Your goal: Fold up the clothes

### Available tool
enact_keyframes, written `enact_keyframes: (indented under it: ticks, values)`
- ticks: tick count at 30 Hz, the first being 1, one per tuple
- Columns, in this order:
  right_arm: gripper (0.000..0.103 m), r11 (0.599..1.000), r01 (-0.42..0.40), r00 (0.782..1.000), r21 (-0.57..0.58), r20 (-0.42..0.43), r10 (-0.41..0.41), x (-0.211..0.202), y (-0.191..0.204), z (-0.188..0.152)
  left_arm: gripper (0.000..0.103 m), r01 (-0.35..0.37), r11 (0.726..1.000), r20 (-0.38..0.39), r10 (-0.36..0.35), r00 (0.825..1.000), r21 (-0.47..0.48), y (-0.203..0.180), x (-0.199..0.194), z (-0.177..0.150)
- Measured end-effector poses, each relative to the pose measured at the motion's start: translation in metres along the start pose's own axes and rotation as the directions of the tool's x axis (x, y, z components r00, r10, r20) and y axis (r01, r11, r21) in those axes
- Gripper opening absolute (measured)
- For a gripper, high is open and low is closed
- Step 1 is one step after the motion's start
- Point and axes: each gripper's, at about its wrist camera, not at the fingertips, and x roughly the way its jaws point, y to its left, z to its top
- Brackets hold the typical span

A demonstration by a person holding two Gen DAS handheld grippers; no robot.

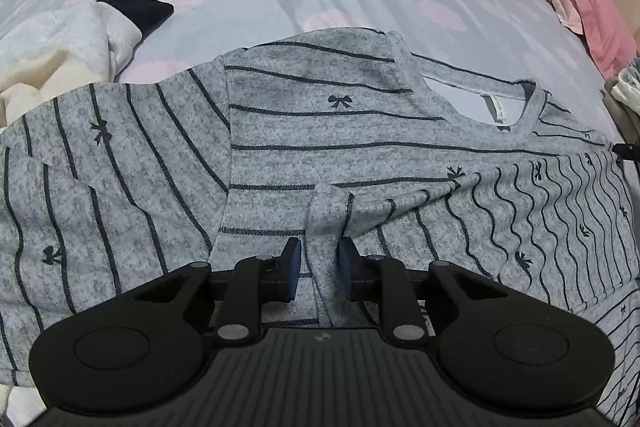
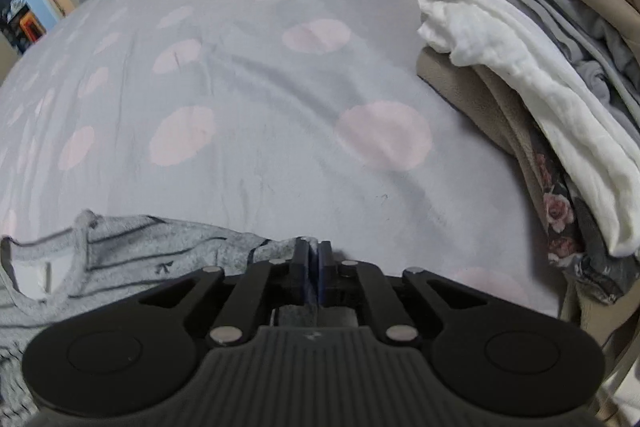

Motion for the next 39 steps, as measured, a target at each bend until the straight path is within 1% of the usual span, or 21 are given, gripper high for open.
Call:
enact_keyframes:
  ticks: [1, 2, 3, 5, 7, 8, 9, 11, 16, 17, 18, 19, 20, 24, 26, 29, 32, 34, 35, 36, 39]
  values:
    - [0.013, 1.0, 0.029, 0.999, -0.01, 0.023, -0.029, -0.003, 0.001, 0.0, 0.018, 0.001, 1.0, 0.006, -0.001, 1.0, -0.001, 0.0, -0.001, 0.0]
    - [0.014, 0.998, 0.053, 0.998, -0.019, 0.047, -0.052, -0.006, 0.001, 0.001, 0.018, 0.002, 1.0, 0.013, -0.002, 1.0, -0.003, 0.0, -0.003, 0.0]
    - [0.014, 0.998, 0.049, 0.996, -0.025, 0.072, -0.047, -0.011, 0.001, 0.003, 0.018, 0.003, 1.0, 0.02, -0.003, 1.0, -0.004, 0.0, -0.004, 0.0]
    - [0.014, 0.999, -0.029, 0.996, -0.03, 0.082, 0.031, -0.018, 0.004, 0.004, 0.021, 0.006, 1.0, 0.044, -0.005, 0.999, -0.004, 0.0, -0.007, 0.002]
    - [0.014, 0.993, -0.113, 0.991, -0.038, 0.073, 0.115, -0.021, 0.008, 0.005, 0.031, 0.007, 1.0, 0.068, -0.007, 0.998, -0.008, -0.001, -0.008, 0.004]
    - [0.015, 0.991, -0.128, 0.99, -0.047, 0.053, 0.131, -0.017, 0.012, 0.003, 0.042, 0.006, 1.0, 0.071, -0.005, 0.997, -0.017, 0.0, -0.008, 0.006]
    - [0.016, 0.988, -0.144, 0.989, -0.055, 0.032, 0.146, -0.013, 0.017, 0.001, 0.048, 0.006, 1.0, 0.075, -0.004, 0.997, -0.026, 0.0, -0.007, 0.008]
    - [0.016, 0.983, -0.17, 0.985, -0.071, -0.008, 0.17, -0.005, 0.026, -0.004, 0.048, 0.009, 0.999, 0.082, -0.005, 0.997, -0.04, 0.001, -0.004, 0.011]
    - [0.02, 0.992, -0.116, 0.99, -0.048, -0.09, 0.111, 0.019, 0.03, -0.017, 0.047, 0.039, 0.996, 0.087, -0.033, 0.996, -0.074, 0.0, 0.007, 0.016]
    - [0.02, 0.992, -0.117, 0.99, -0.041, -0.086, 0.113, 0.02, 0.029, -0.017, 0.042, 0.041, 0.996, 0.089, -0.035, 0.995, -0.074, -0.001, 0.009, 0.016]
    - [0.02, 0.992, -0.118, 0.99, -0.036, -0.083, 0.115, 0.02, 0.028, -0.017, 0.023, 0.045, 0.996, 0.09, -0.038, 0.995, -0.071, -0.003, 0.011, 0.016]
    - [0.02, 0.992, -0.118, 0.99, -0.038, -0.081, 0.115, 0.019, 0.029, -0.017, 0.013, 0.053, 0.997, 0.091, -0.047, 0.995, -0.059, -0.005, 0.011, 0.017]
    - [0.021, 0.992, -0.119, 0.99, -0.04, -0.078, 0.115, 0.017, 0.03, -0.016, 0.01, 0.058, 0.997, 0.095, -0.053, 0.994, -0.049, -0.007, 0.011, 0.018]
    - [0.028, 0.992, -0.123, 0.99, -0.04, -0.067, 0.12, 0.012, 0.031, -0.015, 0.007, 0.023, 0.999, 0.19, -0.014, 0.982, -0.047, -0.008, -0.004, 0.028]
    - [0.029, 0.991, -0.125, 0.99, -0.037, -0.062, 0.123, 0.011, 0.032, -0.015, 0.007, -0.004, 0.998, 0.172, 0.016, 0.985, -0.07, -0.004, 0.001, 0.037]
    - [0.032, 0.991, -0.128, 0.99, -0.038, -0.064, 0.125, 0.01, 0.033, -0.015, 0.007, -0.054, 0.997, 0.143, 0.062, 0.988, -0.055, -0.002, 0.014, 0.041]
    - [0.036, 0.99, -0.13, 0.99, -0.052, -0.057, 0.127, 0.006, 0.035, -0.015, 0.014, -0.053, 0.997, 0.128, 0.061, 0.99, -0.064, -0.001, 0.021, 0.038]
    - [0.036, 0.989, -0.129, 0.991, -0.071, -0.031, 0.127, 0.0, 0.034, -0.013, 0.028, -0.06, 0.996, 0.136, 0.069, 0.988, -0.066, 0.0, 0.016, 0.035]
    - [0.036, 0.989, -0.133, 0.991, -0.072, -0.019, 0.132, -0.004, 0.032, -0.012, 0.039, -0.067, 0.996, 0.136, 0.076, 0.988, -0.066, 0.001, 0.012, 0.031]
    - [0.036, 0.988, -0.136, 0.991, -0.067, -0.011, 0.136, -0.008, 0.029, -0.011, 0.045, -0.074, 0.995, 0.136, 0.083, 0.987, -0.066, 0.003, 0.007, 0.028]
    - [0.037, 0.989, -0.138, 0.99, -0.053, -0.01, 0.137, -0.022, 0.018, -0.012, 0.048, -0.056, 0.996, 0.136, 0.065, 0.989, -0.066, 0.008, -0.005, 0.015]
